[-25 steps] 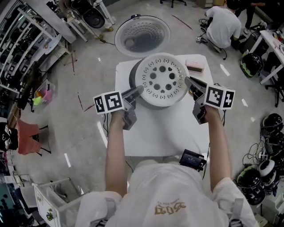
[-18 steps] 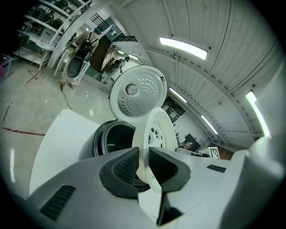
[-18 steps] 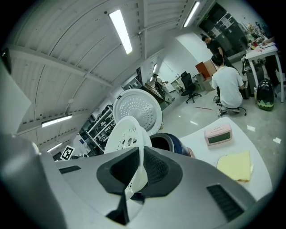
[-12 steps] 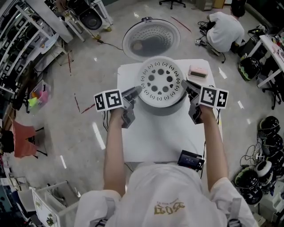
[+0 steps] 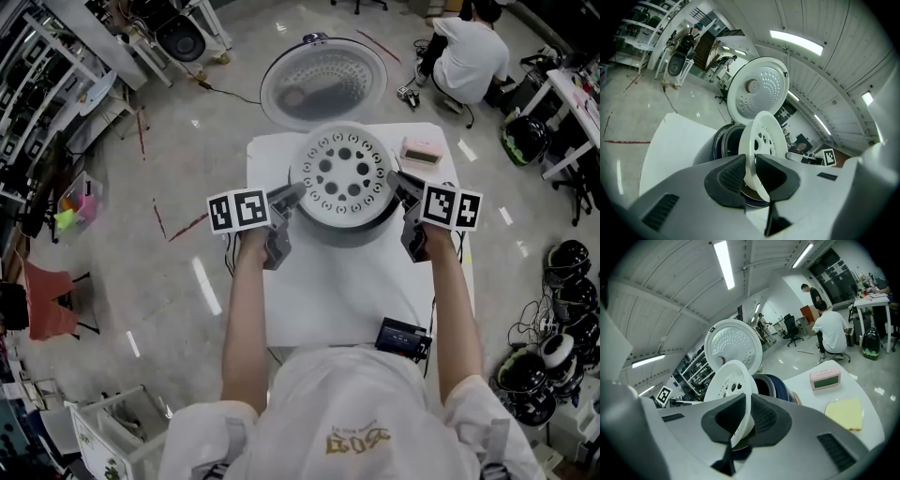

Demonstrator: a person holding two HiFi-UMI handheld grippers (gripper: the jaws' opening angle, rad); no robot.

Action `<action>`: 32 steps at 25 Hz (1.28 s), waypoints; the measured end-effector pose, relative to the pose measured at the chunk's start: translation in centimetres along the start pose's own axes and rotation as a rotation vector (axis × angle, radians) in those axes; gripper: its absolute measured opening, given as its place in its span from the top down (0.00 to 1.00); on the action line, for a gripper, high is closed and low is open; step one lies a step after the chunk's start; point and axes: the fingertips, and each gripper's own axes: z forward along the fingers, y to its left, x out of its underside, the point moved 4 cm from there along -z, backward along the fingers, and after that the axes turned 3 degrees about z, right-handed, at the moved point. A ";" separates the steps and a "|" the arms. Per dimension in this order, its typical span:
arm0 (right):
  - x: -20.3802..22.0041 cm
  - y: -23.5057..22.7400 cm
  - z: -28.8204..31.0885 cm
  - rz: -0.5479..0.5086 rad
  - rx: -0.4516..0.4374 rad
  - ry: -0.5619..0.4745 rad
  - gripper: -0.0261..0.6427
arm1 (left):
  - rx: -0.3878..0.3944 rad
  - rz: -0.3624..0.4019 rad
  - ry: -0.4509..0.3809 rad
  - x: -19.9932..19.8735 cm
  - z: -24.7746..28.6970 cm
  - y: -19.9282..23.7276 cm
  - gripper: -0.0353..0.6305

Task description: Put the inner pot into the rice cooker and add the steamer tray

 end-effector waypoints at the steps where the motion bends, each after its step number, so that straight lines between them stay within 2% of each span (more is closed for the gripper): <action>1: -0.1 -0.2 0.2 -0.009 0.007 0.000 0.89 | -0.004 0.005 0.000 -0.1 0.3 0.1 0.82; 5: 0.3 -0.6 0.8 -0.056 0.059 0.001 0.87 | -0.068 0.071 0.015 -0.1 0.6 1.0 0.85; 8: 0.8 -0.8 1.0 -0.099 0.108 0.013 0.85 | -0.105 0.126 0.041 0.3 0.6 1.4 0.79; 12: 1.5 -1.1 1.4 -0.169 0.173 0.040 0.78 | -0.096 0.126 0.033 0.3 0.6 1.4 0.78; 17: 1.7 -1.1 2.2 -0.239 0.212 0.050 0.77 | -0.097 0.131 0.038 0.3 0.9 1.6 0.77; 24: 1.5 -1.6 1.7 -0.250 0.233 0.021 0.79 | -0.105 0.130 0.020 0.5 1.1 1.7 0.78; 27: 1.6 -1.2 1.3 -0.253 0.227 -0.012 0.83 | -0.127 0.157 -0.010 0.4 0.7 1.7 0.81; 29: 1.7 0.0 0.3 -0.238 0.173 -0.062 0.94 | -0.146 0.187 -0.041 0.6 0.0 1.4 0.85; 32: 1.6 2.0 -1.6 -0.234 0.080 -0.127 0.94 | -0.162 0.208 -0.098 1.1 -0.7 0.2 0.92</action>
